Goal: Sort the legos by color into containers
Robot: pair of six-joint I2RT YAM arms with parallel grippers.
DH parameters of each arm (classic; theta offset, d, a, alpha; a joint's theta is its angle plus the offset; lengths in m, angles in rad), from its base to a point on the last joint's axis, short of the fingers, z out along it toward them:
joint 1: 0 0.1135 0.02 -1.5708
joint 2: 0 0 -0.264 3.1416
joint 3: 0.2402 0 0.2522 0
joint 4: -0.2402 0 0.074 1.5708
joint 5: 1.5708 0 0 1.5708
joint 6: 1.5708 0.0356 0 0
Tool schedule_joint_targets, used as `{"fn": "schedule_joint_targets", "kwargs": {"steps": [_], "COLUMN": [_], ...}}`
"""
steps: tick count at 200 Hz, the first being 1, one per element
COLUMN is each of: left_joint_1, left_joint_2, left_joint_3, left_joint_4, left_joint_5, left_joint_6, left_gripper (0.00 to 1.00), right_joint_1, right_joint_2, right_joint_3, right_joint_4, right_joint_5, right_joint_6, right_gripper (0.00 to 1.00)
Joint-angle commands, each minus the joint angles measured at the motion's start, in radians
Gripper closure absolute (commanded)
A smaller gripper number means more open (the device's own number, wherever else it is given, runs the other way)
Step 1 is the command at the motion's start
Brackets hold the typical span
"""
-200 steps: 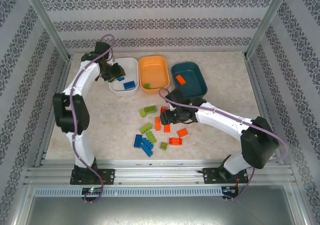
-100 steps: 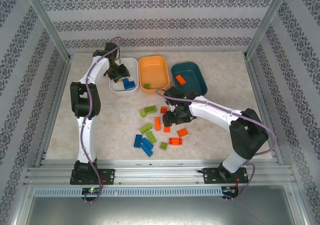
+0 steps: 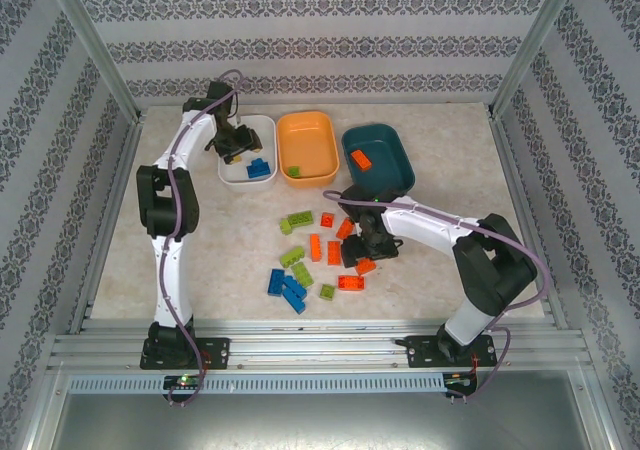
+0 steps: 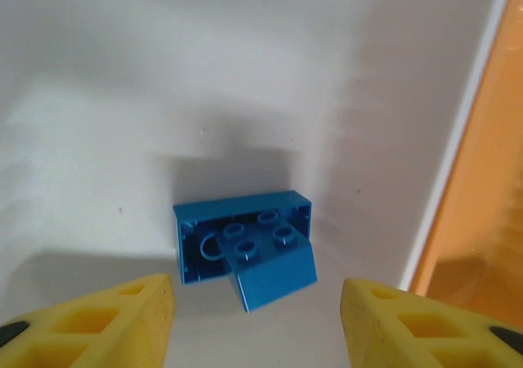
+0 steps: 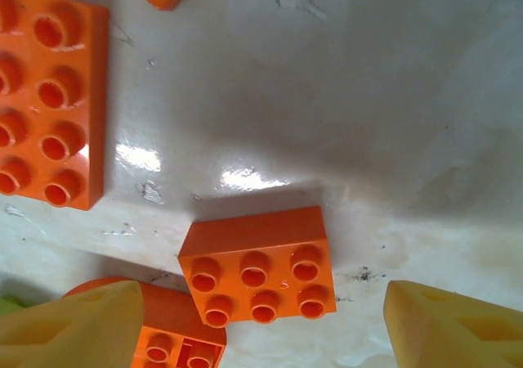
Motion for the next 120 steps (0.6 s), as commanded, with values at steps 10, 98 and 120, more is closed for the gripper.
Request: {"fn": "schedule_joint_targets", "kwargs": {"steps": [10, 98, 120], "left_joint_1": [0.001, 0.004, 0.004], "left_joint_2": [-0.139, -0.445, -0.522], "left_joint_3": [-0.075, -0.412, -0.498], "left_joint_4": [-0.01, 0.073, 0.086], "left_joint_5": [0.022, 0.053, 0.061], "left_joint_6": [-0.007, -0.024, -0.028], "left_gripper": [0.43, 0.41, 0.41], "right_joint_1": [-0.003, -0.005, -0.004], "right_joint_2": [0.041, 0.151, 0.152], "right_joint_3": [-0.024, -0.004, 0.004], "right_joint_4": [0.018, 0.077, 0.076], "right_joint_5": [0.008, 0.027, 0.027], "right_joint_6": [-0.008, -0.017, -0.012], "right_gripper": [0.22, 0.32, 0.42]}}
